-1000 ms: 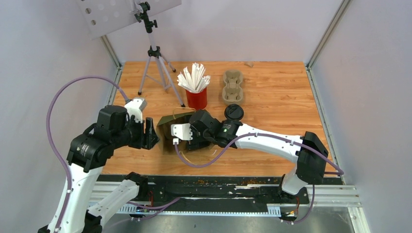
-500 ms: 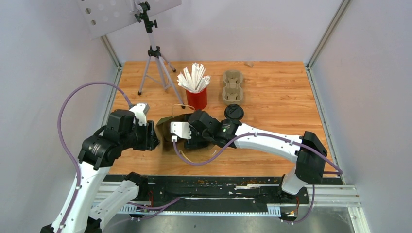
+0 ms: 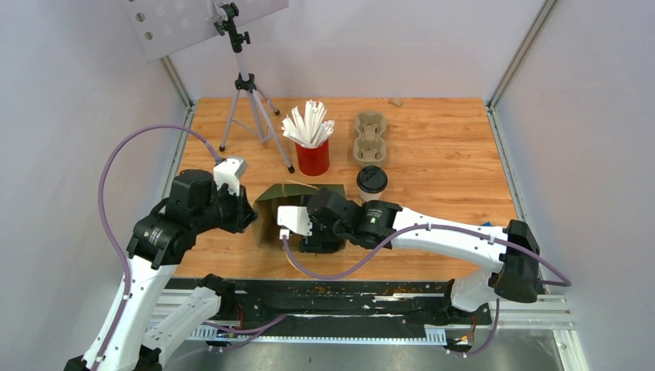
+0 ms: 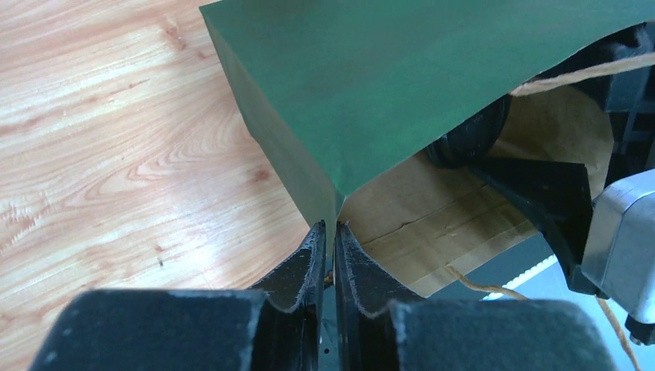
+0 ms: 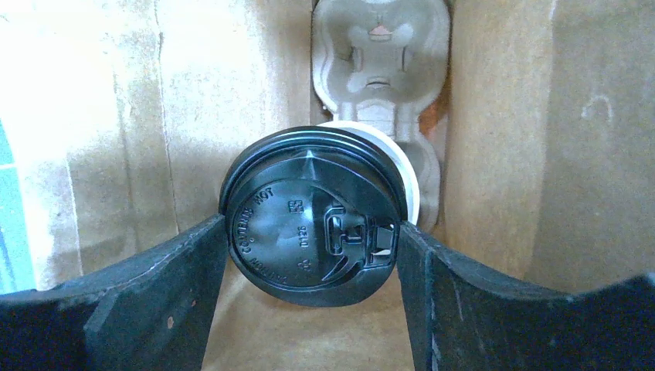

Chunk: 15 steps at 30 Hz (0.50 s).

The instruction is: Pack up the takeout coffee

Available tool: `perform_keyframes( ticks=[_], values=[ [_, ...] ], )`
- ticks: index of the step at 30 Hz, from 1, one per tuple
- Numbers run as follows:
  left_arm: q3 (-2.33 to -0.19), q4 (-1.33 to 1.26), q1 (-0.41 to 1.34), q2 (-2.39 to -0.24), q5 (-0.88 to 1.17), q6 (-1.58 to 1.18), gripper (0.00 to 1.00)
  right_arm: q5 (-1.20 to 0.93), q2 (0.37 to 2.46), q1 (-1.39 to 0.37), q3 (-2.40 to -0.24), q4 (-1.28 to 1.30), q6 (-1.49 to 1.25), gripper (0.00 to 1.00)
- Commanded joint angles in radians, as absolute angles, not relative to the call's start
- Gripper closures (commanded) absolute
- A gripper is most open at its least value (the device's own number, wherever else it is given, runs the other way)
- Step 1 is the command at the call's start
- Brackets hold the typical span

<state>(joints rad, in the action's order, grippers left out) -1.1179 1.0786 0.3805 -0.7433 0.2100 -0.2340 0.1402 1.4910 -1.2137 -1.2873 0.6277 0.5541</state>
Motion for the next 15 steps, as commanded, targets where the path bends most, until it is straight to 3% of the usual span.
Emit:
perform_keyframes(
  ticks=[1, 11, 15],
  values=[
    [-1.125, 1.045, 0.383, -0.747, 0.242, -0.193, 0.82, 0.166, 1.474, -1.225, -1.274, 0.629, 0.528, 0.43],
    [-1.160, 1.162, 0.383, -0.761, 0.223, -0.253, 0.46, 0.190, 1.525, -1.225, -1.295, 0.564, 0.584, 0.43],
    [-1.169, 1.215, 0.383, -0.746, 0.182, -0.280, 0.38, 0.193, 1.536, -1.225, -1.298, 0.550, 0.602, 0.43]
  ],
)
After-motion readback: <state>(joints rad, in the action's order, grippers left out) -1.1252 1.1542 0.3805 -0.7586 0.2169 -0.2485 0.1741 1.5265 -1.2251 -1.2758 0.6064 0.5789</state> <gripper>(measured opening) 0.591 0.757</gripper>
